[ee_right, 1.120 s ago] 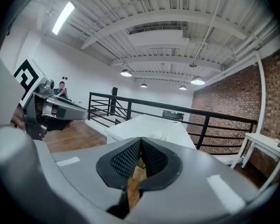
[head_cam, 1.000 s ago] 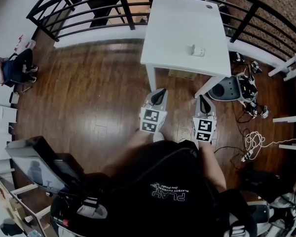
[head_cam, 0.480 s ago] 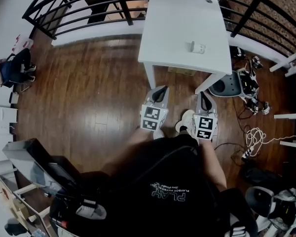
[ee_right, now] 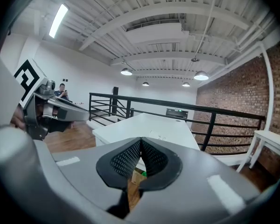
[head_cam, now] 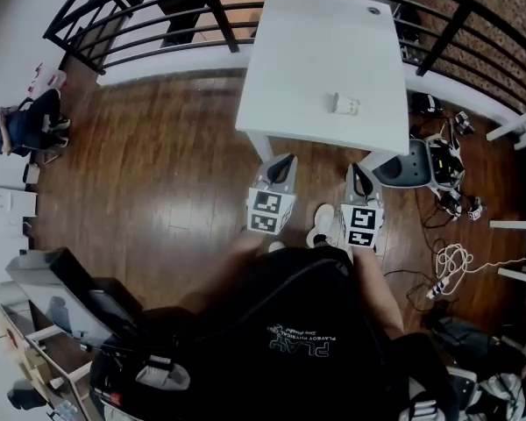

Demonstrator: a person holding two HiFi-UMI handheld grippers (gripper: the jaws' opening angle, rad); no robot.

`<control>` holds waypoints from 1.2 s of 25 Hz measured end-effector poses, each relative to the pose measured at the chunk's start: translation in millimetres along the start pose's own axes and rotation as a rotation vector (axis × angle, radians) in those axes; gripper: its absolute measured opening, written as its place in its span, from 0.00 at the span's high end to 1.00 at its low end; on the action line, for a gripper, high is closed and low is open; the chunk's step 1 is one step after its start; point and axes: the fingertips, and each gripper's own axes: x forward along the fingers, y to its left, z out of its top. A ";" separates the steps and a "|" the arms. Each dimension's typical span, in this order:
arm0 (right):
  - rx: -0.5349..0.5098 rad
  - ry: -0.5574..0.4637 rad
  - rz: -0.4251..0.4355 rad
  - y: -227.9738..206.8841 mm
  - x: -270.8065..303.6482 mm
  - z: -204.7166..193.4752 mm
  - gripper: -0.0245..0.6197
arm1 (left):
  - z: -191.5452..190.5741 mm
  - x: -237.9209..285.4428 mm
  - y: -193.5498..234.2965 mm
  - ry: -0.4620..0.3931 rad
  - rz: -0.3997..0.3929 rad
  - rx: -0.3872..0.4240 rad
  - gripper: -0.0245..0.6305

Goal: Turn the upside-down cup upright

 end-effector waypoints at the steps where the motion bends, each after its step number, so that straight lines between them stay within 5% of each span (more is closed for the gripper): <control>1: 0.005 0.003 0.005 -5.6 6.2 0.4 0.94 | 2.3 6.5 2.2 0.002 0.009 -0.002 0.96; 30: -0.001 0.034 0.225 -81.3 136.8 10.4 0.94 | 45.1 147.1 6.0 0.061 0.133 -0.006 0.96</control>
